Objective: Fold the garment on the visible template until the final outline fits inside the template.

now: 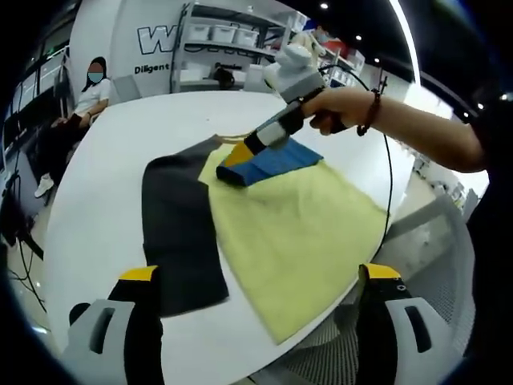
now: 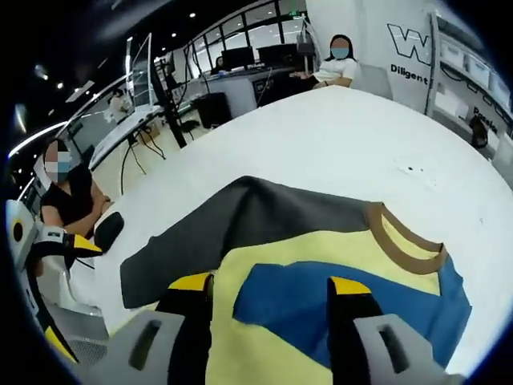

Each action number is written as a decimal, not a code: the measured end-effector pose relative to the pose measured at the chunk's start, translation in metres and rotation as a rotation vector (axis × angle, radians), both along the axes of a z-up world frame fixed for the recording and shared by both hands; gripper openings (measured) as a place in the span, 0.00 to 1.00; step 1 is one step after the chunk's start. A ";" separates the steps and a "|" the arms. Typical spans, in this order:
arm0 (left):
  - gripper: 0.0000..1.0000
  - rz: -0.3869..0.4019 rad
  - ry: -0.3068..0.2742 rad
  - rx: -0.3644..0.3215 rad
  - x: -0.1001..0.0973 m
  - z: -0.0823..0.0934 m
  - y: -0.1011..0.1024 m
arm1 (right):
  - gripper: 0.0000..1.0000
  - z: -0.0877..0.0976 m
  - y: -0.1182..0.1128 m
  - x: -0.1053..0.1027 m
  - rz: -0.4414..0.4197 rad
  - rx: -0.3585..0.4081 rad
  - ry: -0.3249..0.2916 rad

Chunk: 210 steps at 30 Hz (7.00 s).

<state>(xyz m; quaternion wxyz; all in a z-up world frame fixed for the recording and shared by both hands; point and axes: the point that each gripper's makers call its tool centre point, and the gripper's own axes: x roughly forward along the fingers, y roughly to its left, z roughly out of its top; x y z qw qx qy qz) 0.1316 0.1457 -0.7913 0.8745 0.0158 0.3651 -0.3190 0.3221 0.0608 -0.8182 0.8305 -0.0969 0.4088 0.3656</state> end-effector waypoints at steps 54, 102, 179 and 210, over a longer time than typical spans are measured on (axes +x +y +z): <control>0.96 0.035 0.033 0.001 0.004 -0.013 0.011 | 0.00 -0.030 0.013 0.027 0.006 -0.064 0.086; 0.94 0.015 0.017 0.006 0.002 -0.006 0.010 | 0.47 -0.034 0.050 -0.024 0.104 0.139 0.125; 0.99 0.077 0.012 0.024 0.024 0.000 0.018 | 0.96 0.000 -0.192 -0.038 -0.301 0.082 -0.096; 0.99 0.119 0.021 0.031 0.027 -0.002 0.023 | 0.20 -0.045 -0.257 -0.032 -0.562 0.014 -0.109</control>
